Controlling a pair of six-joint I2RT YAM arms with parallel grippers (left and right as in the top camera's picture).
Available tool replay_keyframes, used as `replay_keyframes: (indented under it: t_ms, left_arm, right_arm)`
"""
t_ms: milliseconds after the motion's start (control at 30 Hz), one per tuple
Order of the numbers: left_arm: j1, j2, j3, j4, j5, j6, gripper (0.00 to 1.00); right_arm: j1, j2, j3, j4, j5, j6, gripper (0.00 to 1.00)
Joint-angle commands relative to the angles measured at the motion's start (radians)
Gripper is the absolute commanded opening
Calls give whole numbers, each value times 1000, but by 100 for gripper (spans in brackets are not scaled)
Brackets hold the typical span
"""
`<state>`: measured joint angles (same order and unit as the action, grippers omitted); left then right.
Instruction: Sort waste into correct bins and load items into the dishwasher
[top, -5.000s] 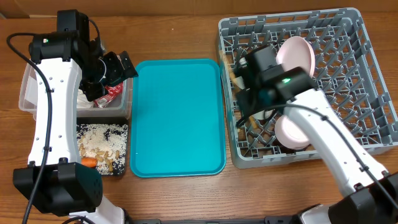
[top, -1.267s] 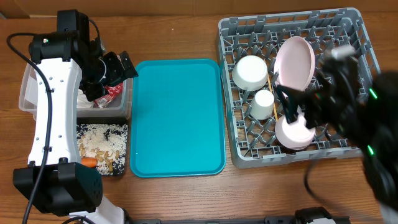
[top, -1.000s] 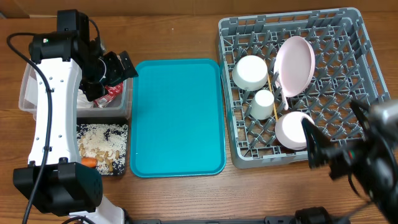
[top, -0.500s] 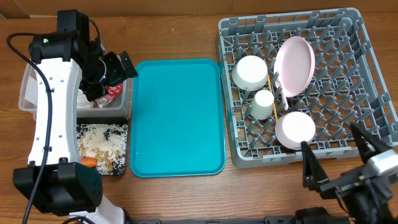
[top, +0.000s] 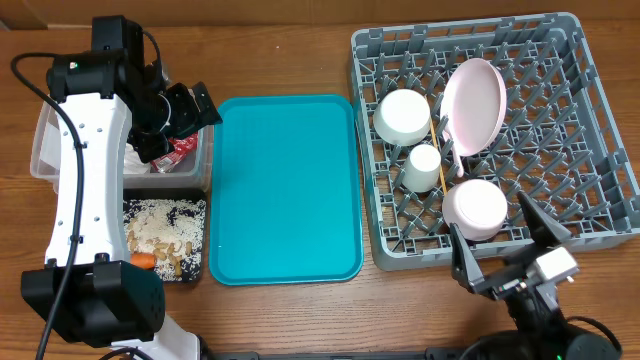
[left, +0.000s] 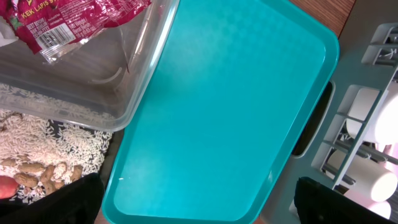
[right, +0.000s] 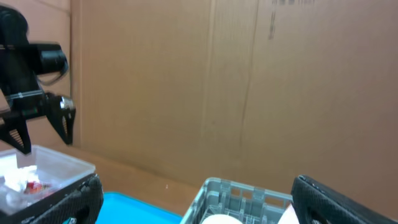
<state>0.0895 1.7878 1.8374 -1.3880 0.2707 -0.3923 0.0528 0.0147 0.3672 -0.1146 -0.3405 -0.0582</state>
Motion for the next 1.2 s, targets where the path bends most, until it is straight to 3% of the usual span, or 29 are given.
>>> replay_keyframes:
  t_ms: [0, 600, 767, 1167]
  left_arm:
    - [-5, 4, 20, 1, 11, -4, 100]
    - [-5, 4, 20, 1, 11, -4, 100]
    - [-5, 4, 20, 1, 11, -4, 100]
    - [-5, 4, 20, 1, 11, -4, 100]
  right_arm:
    - [-3, -11, -97, 96, 3, 56, 100]
    - [-2, -12, -361, 417, 127, 120, 100]
    - [6, -12, -360, 361, 156, 123, 100]
    - [31, -12, -360, 34, 251, 123, 100]
